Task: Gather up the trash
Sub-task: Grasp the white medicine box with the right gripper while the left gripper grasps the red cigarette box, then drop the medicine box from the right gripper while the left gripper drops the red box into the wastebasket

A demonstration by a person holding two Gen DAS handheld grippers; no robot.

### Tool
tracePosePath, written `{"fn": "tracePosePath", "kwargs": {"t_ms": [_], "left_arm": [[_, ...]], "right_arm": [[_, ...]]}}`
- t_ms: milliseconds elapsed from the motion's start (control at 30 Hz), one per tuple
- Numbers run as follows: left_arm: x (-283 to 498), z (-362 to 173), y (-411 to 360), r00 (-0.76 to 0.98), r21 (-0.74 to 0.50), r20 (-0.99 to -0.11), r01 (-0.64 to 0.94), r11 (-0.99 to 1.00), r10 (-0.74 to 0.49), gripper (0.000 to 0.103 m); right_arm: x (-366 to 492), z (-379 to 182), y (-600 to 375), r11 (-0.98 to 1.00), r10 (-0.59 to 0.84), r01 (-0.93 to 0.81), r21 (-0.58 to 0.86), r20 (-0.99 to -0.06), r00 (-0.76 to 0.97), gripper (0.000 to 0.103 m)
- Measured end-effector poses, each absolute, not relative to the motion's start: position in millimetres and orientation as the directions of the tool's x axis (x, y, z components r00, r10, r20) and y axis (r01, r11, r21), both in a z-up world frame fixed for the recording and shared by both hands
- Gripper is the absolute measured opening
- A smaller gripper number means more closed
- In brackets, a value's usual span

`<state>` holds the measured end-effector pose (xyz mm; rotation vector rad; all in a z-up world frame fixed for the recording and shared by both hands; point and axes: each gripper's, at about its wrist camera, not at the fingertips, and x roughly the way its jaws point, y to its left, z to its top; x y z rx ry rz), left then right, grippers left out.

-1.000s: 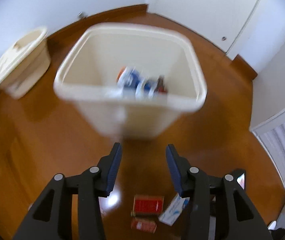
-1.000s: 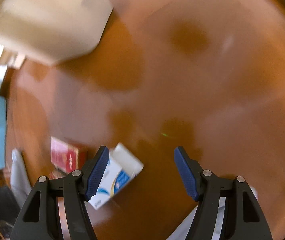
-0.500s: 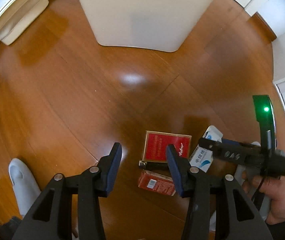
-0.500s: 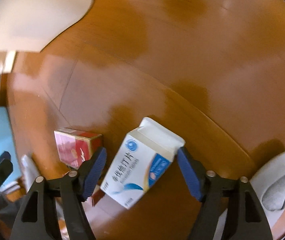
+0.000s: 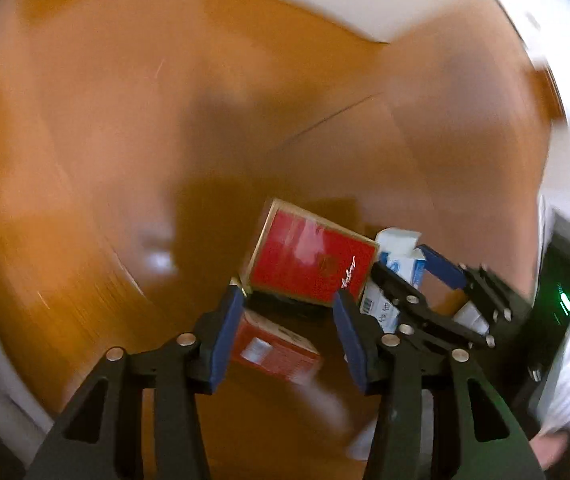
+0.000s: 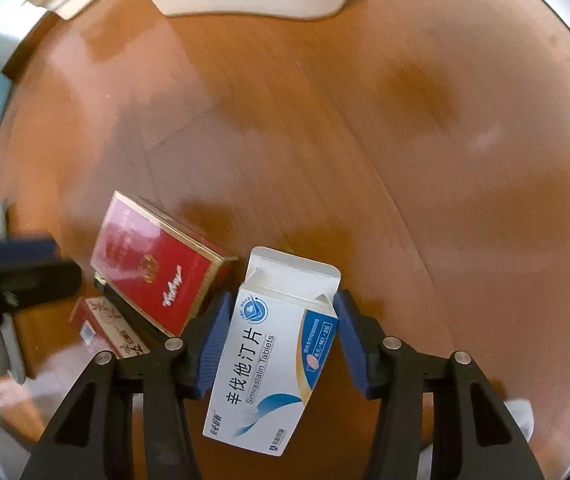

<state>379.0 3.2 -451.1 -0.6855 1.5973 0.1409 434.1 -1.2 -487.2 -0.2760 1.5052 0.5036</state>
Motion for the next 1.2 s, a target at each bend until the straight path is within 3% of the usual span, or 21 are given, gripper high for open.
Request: {"fn": "tracePosePath", "kwargs": {"t_ms": [67,133,200,333,733,800,867,1033,1200], "left_arm": [[383,-455,2,0.008,-0.250,-0.958,-0.507,0.825,-0.285,0.052],[394,-452,-11,0.039,-0.230,-0.971,-0.411,0.882,-0.235,0.057],[405,-451,-32,0.037,-0.208,-0.978,-0.269,0.940,-0.205,0.081],[413,-447,-60,0.044,-0.127,-0.991,-0.063,0.990,-0.124,0.103],[428,-486,-66,-0.023,-0.013,-1.000,-0.094,0.995,-0.015,0.103],[427,-489,-65,-0.023,-0.038,-0.999,-0.108,0.993,-0.040,0.089],[427,-487,-63,-0.012,-0.035,-0.999,-0.123,0.992,-0.037,0.089],[426,-467,-51,0.019,-0.075,-0.997,-0.139,0.987,-0.073,0.088],[422,-398,-19,0.123,-0.077,-0.991,-0.153,0.985,-0.058,0.088]], "right_arm": [[438,-471,-7,0.861,0.162,-0.498,0.104,-0.984,0.076,0.053],[445,-458,-15,0.873,0.176,-0.480,0.092,-0.975,0.132,0.053],[458,-454,-32,0.904,0.181,-0.415,0.105,-0.972,0.148,0.053],[466,-464,-65,0.948,0.185,-0.280,0.149,-0.977,0.110,0.053],[465,-471,-82,0.955,0.194,-0.251,0.159,-0.973,0.124,0.054],[464,-468,-84,0.953,0.192,-0.261,0.153,-0.973,0.128,0.054],[464,-467,-82,0.951,0.196,-0.266,0.157,-0.973,0.125,0.054],[466,-456,-94,0.955,0.207,-0.246,0.168,-0.968,0.141,0.054],[488,-406,-117,0.960,0.248,-0.192,0.203,-0.935,0.253,0.054]]}}
